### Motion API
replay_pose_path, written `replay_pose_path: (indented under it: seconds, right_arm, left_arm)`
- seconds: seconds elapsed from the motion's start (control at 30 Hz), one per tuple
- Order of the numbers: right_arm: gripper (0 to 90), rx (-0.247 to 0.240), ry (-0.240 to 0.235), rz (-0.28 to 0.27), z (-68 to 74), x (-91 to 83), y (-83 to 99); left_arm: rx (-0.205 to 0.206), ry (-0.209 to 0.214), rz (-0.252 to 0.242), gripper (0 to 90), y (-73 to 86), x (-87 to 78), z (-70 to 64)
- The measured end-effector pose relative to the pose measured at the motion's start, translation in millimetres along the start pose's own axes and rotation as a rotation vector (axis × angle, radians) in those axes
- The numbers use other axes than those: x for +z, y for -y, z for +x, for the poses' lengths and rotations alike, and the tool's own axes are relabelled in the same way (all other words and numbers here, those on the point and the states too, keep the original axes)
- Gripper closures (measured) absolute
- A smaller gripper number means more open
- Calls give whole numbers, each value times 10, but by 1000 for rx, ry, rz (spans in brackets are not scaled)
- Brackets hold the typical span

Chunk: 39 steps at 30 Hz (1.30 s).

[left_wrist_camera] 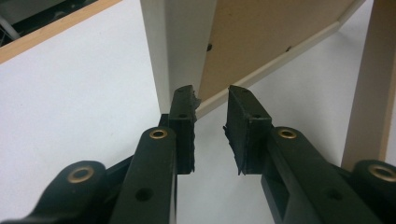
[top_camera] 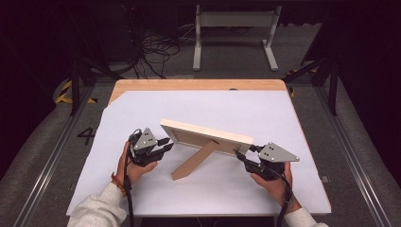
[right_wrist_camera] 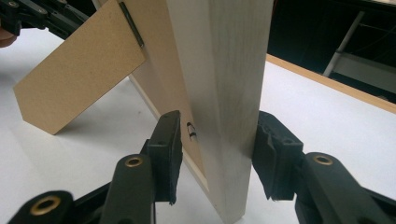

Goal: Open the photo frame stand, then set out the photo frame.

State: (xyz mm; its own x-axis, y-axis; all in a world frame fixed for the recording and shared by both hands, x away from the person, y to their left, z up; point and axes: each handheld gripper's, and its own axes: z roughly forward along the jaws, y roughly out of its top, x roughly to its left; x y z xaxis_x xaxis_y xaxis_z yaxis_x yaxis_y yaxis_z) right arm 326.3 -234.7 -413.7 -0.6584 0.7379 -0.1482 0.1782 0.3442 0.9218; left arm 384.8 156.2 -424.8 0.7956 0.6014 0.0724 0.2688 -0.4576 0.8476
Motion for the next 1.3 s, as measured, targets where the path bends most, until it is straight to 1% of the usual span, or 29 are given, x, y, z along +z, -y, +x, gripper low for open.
replay_pose_path:
  seconds: [0.07, 0.17, 0.2, 0.3, 0.4, 0.43, 0.5, 0.53, 0.6, 0.63, 0.67, 0.73, 0.77, 0.87, 0.9, 0.93, 1.0, 1.03, 1.13, 1.3]
  right_arm:
    - [578, -1, 11, -3, 4, -9, 0]
    - [577, 5, 6, -4, -3, -12, -1]
    - [577, 6, 4, -3, -6, -13, -2]
    - [585, 14, -2, -5, -20, -18, 2]
    - [584, 11, -1, -6, -14, -21, 1]
    - [583, 9, 3, -6, -7, -23, 1]
    - [576, 10, 3, -8, 5, -25, 4]
    - [577, 9, 3, -7, 8, -27, 3]
    - [577, 5, 6, -5, 14, -35, 0]
    - [576, 6, 3, -5, 17, -38, 0]
    - [576, 7, 0, -5, 17, -41, 1]
    - [573, 11, -7, -3, 20, -55, 2]
    - [566, 8, -14, -1, 23, -60, -1]
    - [544, 2, -24, 1, 41, -65, -6]
    - [542, -7, -24, 4, 45, -65, -9]
    - [543, -10, -25, 7, 49, -69, -13]
    - [543, -7, -34, 8, 56, -78, -15]
    - [543, -13, -34, 9, 60, -82, -16]
    - [543, -16, -39, 9, 69, -89, -18]
    - [546, -21, -51, 12, 84, -116, -17]
  left_arm:
    - [-7, -3, 1, 706, 3, 6, 9]
    - [-13, -12, 1, 686, 5, 23, 14]
    - [-15, -7, -1, 681, 3, 27, 19]
    - [-17, -8, 1, 674, -2, 54, 25]
    - [-16, -19, 6, 659, -6, 71, 23]
    - [-22, -24, 6, 653, -5, 71, 22]
    - [-37, -31, 8, 627, 3, 64, 31]
    - [-36, -41, 4, 627, 6, 59, 42]
    - [-51, -38, -6, 599, 7, 49, 68]
    - [-55, -33, -6, 563, 6, 51, 77]
    - [-51, -35, -2, 557, 3, 55, 83]
    - [-48, -33, -5, 569, 0, 72, 85]
    - [-44, -37, -2, 574, -4, 77, 88]
    - [-53, -49, -5, 579, -23, 110, 99]
    - [-45, -55, -3, 583, -32, 118, 105]
    - [-54, -51, -9, 591, -38, 124, 101]
    - [-47, -54, -12, 600, -57, 141, 98]
    - [-43, -56, -14, 606, -63, 149, 98]
    - [-28, -61, -5, 616, -82, 205, 90]
    - [-37, -54, 0, 614, -106, 261, 108]
